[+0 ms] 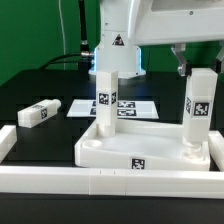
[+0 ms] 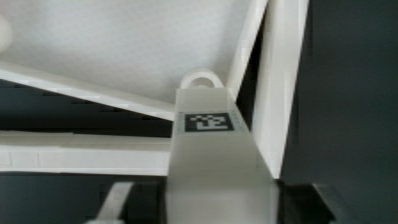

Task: Assemble desk

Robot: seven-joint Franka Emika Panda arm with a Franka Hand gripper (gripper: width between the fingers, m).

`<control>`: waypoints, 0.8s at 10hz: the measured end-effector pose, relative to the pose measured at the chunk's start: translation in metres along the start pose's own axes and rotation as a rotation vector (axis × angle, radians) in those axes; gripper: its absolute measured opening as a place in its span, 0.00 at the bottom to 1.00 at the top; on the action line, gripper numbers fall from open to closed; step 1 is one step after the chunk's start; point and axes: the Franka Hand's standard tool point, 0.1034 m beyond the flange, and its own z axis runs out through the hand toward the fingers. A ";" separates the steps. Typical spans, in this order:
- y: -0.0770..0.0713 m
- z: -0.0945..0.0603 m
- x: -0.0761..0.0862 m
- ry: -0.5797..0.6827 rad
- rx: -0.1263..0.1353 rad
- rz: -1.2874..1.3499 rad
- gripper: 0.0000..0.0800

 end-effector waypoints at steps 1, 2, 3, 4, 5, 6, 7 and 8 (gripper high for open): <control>0.000 0.002 0.000 -0.002 -0.001 0.000 0.37; -0.001 0.004 -0.001 -0.003 -0.001 -0.001 0.37; -0.001 0.005 -0.001 -0.004 -0.001 -0.002 0.37; -0.001 0.006 -0.001 -0.005 -0.002 -0.002 0.37; 0.000 0.007 -0.001 -0.007 -0.002 -0.001 0.37; 0.000 0.008 -0.002 -0.008 -0.002 -0.001 0.37; 0.000 0.008 -0.002 -0.009 -0.002 -0.001 0.37; 0.000 0.010 -0.002 -0.011 -0.003 0.000 0.37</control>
Offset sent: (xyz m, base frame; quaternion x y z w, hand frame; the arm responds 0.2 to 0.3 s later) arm -0.0018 0.0015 -0.0040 -0.0045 0.0040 -0.0014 1.0000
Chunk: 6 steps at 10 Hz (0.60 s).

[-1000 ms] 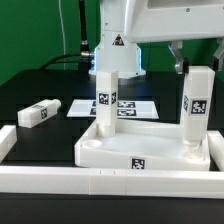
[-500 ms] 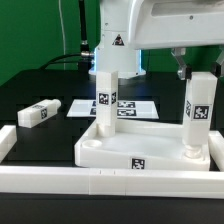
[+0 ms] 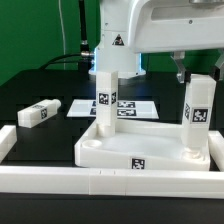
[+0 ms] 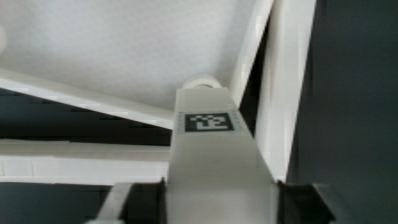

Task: Assemble desk

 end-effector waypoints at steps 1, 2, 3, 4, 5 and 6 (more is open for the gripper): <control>0.000 0.002 0.000 -0.003 -0.001 0.000 0.37; 0.000 0.003 -0.001 -0.004 -0.001 -0.001 0.37; 0.000 0.006 -0.001 -0.006 -0.002 -0.001 0.37; 0.000 0.008 -0.001 -0.009 -0.003 -0.001 0.37; 0.000 0.010 -0.002 -0.012 -0.003 -0.001 0.37; 0.000 0.011 -0.002 -0.013 -0.004 -0.001 0.37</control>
Offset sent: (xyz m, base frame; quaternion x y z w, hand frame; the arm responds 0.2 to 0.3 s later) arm -0.0022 0.0037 -0.0075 0.0044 0.0044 -0.0009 1.0000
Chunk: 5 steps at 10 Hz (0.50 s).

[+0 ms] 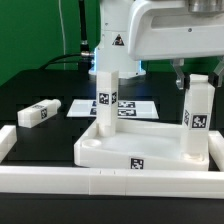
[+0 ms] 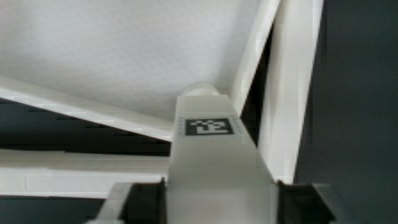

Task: Assemble desk

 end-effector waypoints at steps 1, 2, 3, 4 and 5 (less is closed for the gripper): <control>0.000 0.002 0.000 -0.001 -0.001 0.000 0.37; 0.000 0.003 0.001 0.005 -0.002 0.000 0.37; 0.001 0.003 0.001 0.009 -0.002 0.000 0.37; 0.001 0.004 0.001 0.012 -0.003 0.001 0.37; 0.002 0.004 0.001 0.012 -0.003 0.001 0.37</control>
Offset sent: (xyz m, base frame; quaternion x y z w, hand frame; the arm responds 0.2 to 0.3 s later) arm -0.0037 -0.0004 -0.0121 0.0053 0.0091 -0.0031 0.9999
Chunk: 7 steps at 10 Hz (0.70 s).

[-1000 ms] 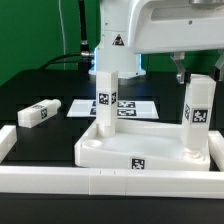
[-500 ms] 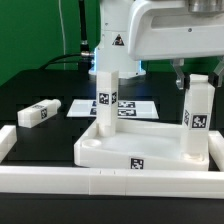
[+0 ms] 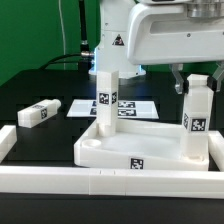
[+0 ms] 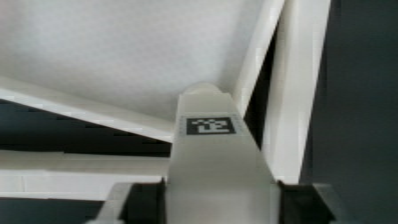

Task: Assemble desk

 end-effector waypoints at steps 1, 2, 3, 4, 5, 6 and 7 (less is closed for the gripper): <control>0.000 0.000 0.000 0.000 0.000 0.000 0.37; 0.000 0.000 0.000 0.000 0.000 0.000 0.47; 0.000 0.000 0.000 0.000 0.000 0.000 0.64; 0.000 0.000 0.000 0.000 0.000 0.000 0.76; 0.000 0.000 0.000 0.000 0.000 0.001 0.76; 0.000 0.000 0.000 0.000 0.000 0.001 0.80; 0.000 0.000 0.000 0.000 0.000 0.001 0.80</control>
Offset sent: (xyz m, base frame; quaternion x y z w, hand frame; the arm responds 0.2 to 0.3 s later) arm 0.0000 0.0000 0.0000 0.0000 0.0000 0.0000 1.0000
